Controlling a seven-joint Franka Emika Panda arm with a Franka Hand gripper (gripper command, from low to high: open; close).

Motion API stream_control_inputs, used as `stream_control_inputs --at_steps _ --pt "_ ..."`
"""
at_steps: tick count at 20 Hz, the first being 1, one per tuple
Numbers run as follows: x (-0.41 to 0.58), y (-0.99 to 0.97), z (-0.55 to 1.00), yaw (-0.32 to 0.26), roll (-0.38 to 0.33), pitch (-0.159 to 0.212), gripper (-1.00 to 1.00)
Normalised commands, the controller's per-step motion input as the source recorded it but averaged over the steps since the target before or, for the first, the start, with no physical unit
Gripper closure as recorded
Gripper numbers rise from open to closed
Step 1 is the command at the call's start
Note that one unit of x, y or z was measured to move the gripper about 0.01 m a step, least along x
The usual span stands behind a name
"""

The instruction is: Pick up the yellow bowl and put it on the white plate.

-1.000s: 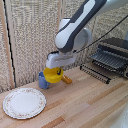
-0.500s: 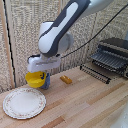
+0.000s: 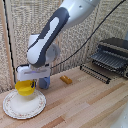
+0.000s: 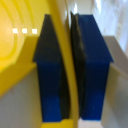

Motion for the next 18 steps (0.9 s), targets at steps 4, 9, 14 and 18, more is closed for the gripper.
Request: stream_control_inputs --at_steps 4,9,14,18 --pt "0.142 0.3 -0.34 0.008 -0.058 0.032 1.0" --pt "-0.031 0.24 -0.09 0.015 -0.018 0.017 -1.0" --pt "0.01 -0.17 0.55 -0.004 0.063 0.0 -1.0" --pt "0.009 -0.1 0.73 0.051 0.061 0.045 -1.0"
